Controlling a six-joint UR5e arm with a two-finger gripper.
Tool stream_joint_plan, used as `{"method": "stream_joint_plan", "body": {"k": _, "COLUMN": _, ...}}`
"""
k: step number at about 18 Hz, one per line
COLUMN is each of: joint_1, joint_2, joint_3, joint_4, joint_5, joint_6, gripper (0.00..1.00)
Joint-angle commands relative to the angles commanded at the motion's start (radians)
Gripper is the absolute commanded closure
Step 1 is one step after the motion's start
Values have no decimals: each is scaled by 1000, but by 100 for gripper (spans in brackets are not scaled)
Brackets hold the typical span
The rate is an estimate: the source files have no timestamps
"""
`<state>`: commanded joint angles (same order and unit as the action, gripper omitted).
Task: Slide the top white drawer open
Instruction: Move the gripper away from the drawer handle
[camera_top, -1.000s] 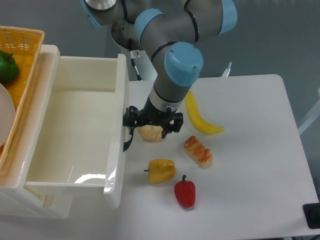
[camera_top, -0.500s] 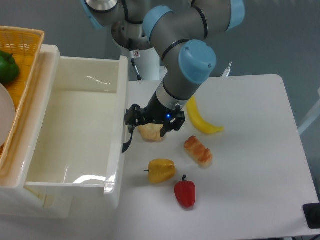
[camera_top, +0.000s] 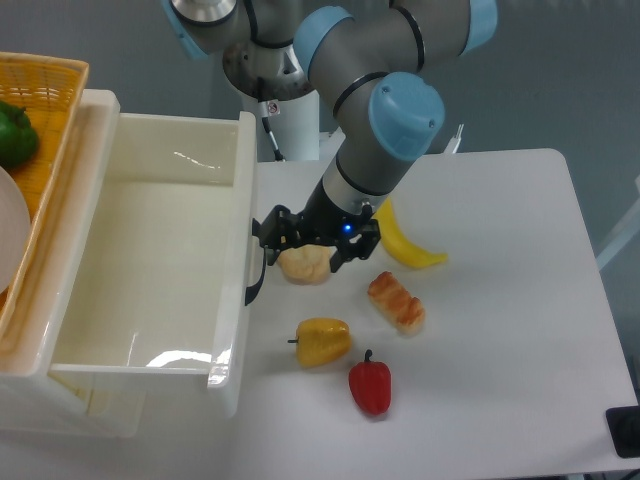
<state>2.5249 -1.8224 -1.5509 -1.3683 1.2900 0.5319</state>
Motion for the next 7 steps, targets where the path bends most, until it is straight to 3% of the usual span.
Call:
{"method": "stream_joint_plan", "body": {"k": 3, "joint_1": 29, "joint_2": 3, "joint_3": 0, "joint_4": 5, "joint_5": 6, "joint_6": 92, "gripper": 0}}
{"method": "stream_joint_plan", "body": {"k": 7, "joint_1": 58, "joint_2": 9, "joint_3": 2, "joint_4": 15, "joint_5": 8, "joint_6": 108, "gripper": 0}}
